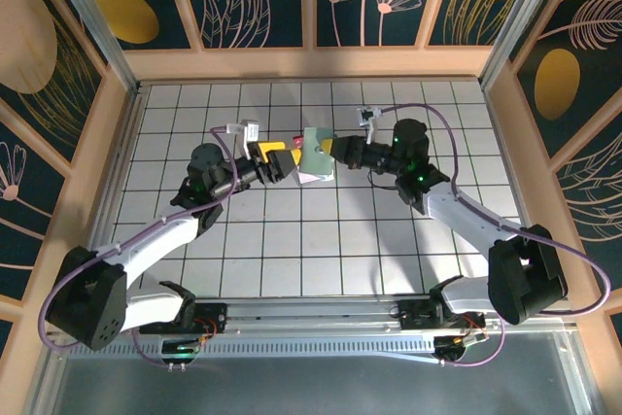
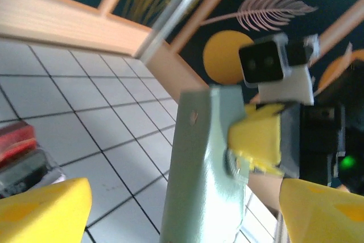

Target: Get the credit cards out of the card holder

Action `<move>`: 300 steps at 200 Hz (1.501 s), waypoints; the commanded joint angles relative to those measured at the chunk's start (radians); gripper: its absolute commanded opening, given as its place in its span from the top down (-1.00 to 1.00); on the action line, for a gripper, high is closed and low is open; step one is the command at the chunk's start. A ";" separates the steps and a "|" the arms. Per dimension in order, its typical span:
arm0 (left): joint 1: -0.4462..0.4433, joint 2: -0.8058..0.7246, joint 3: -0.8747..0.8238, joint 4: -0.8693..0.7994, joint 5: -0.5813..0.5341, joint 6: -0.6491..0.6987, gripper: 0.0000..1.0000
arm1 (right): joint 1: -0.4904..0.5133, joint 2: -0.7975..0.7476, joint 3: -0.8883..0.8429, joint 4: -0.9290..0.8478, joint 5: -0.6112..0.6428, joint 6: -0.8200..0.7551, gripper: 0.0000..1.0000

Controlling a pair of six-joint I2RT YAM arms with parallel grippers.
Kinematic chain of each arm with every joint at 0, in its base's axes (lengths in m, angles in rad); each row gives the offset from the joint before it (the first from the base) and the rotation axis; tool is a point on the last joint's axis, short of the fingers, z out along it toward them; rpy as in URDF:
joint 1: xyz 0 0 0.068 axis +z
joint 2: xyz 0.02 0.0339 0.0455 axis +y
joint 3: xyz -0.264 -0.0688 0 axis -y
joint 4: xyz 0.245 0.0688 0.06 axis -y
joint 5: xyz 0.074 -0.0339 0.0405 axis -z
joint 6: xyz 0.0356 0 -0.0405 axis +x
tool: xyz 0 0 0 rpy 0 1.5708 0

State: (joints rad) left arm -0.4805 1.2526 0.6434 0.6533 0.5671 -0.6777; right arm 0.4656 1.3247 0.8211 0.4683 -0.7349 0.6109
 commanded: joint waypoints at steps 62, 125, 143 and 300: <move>0.001 0.139 0.066 0.178 0.227 -0.092 -0.60 | 0.009 0.021 0.093 0.067 -0.102 0.004 0.76; 0.000 0.162 0.056 0.212 0.278 -0.125 0.22 | 0.017 0.036 0.111 0.089 -0.103 0.004 0.61; 0.001 0.166 0.055 0.213 0.285 -0.129 0.52 | 0.018 0.035 0.119 0.071 -0.088 -0.005 0.32; 0.000 0.064 0.060 0.006 -0.050 0.079 1.00 | 0.332 0.026 0.305 -0.604 0.847 0.051 0.19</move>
State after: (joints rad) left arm -0.4805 1.3403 0.6834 0.6270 0.5365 -0.6281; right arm 0.7631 1.2995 1.0691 -0.0742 0.0181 0.5922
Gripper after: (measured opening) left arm 0.131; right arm 0.414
